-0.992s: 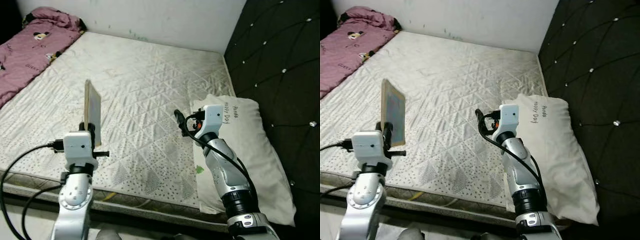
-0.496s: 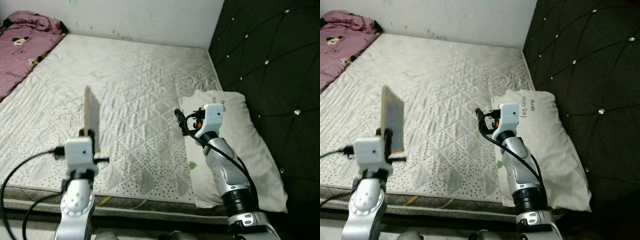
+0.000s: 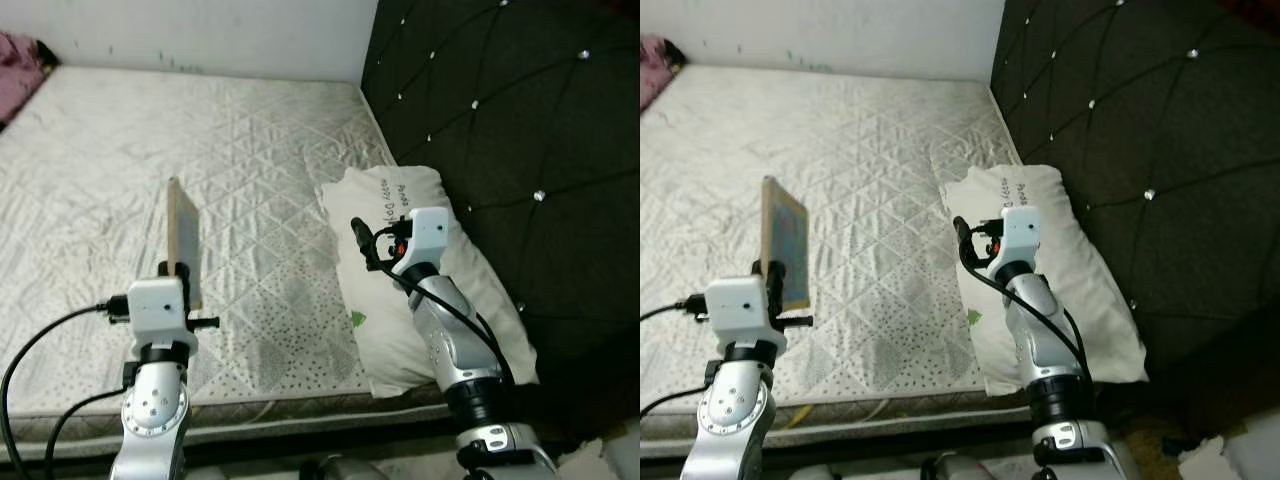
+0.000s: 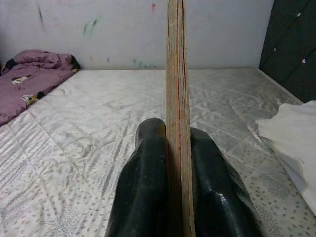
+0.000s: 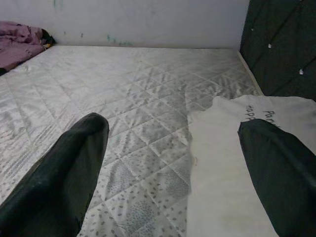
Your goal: Clean up the room
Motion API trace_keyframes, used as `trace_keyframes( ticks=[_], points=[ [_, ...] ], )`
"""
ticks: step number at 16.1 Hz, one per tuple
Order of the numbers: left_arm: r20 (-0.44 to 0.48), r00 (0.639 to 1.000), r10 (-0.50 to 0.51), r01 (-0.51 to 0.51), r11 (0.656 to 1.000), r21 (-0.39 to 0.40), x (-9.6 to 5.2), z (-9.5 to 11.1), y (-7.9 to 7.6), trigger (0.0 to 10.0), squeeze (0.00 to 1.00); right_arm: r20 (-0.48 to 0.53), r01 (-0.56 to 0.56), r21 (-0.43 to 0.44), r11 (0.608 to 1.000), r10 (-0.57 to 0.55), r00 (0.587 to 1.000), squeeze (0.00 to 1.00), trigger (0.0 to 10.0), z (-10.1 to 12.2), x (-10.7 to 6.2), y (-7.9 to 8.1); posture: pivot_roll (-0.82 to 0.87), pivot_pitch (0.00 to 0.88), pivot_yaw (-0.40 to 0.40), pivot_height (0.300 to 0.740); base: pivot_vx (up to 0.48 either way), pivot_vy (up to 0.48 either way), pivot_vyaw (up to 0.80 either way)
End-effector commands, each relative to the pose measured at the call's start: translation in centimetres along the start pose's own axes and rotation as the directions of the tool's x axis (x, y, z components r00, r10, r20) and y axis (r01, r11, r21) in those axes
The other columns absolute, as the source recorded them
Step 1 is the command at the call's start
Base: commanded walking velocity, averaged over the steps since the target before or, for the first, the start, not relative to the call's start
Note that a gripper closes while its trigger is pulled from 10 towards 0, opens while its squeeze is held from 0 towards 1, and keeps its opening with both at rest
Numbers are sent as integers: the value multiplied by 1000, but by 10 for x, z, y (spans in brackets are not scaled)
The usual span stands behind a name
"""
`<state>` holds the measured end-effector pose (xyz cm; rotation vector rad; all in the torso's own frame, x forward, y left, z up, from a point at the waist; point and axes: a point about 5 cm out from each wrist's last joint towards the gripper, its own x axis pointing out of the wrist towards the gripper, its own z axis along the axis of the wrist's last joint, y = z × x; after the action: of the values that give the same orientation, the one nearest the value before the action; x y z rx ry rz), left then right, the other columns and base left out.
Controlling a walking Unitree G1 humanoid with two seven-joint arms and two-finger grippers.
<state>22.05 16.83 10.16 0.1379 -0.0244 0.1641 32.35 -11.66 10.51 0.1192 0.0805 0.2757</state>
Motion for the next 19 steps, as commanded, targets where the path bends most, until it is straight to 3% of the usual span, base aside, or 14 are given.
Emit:
trace_keyframes(
  ticks=[1, 6, 9, 13, 16, 18, 19],
  points=[
    [41, 999, 2, -2, 1000, -8, 2, 9, 0, 10000, 0, 0, -4, -10, 1000, 4, 1000, 0, 10000, 1, 2, 0, 30, 0, -90, 740, 0, -382, 0],
    [50, 999, 0, 1, 1000, -7, 4, 11, 0, 10000, 0, 0, -7, -12, 1000, 7, 1000, 0, 10000, 1, 2, 0, 30, 0, -91, 740, 0, -338, 0],
    [42, 999, 23, -22, 1000, -22, 4, 10, 2, 10000, 0, -1, -10, -14, 1000, 10, 1000, 0, 10000, 1, 3, 1, 32, 0, -92, 740, 0, 0, 0],
    [52, 997, 53, -54, 998, 27, 3, 11, 4, 10000, 0, 0, -11, -16, 1000, 11, 1000, 0, 10000, 1, 3, 0, 33, 0, -95, 740, 0, 0, 0],
    [63, 996, 56, -51, 996, -72, 1, 12, 7, 10000, 0, 0, -9, -16, 1000, 9, 1000, 0, 10000, 1, 3, 0, 32, 0, -94, 740, 0, 0, 0],
    [22, 996, 87, -83, 986, -146, 1, 10, 9, 10000, 0, 3, -8, -12, 1000, 8, 1000, 0, 10000, 2, 3, -1, 33, 0, -94, 740, 0, 0, 0],
    [39, 998, 58, -51, 984, -172, 1, 13, 9, 10000, 0, 7, -7, -4, 1000, 7, 1000, 0, 10000, 2, 3, -2, 33, 0, -96, 740, 0, 0, 0]
  ],
)
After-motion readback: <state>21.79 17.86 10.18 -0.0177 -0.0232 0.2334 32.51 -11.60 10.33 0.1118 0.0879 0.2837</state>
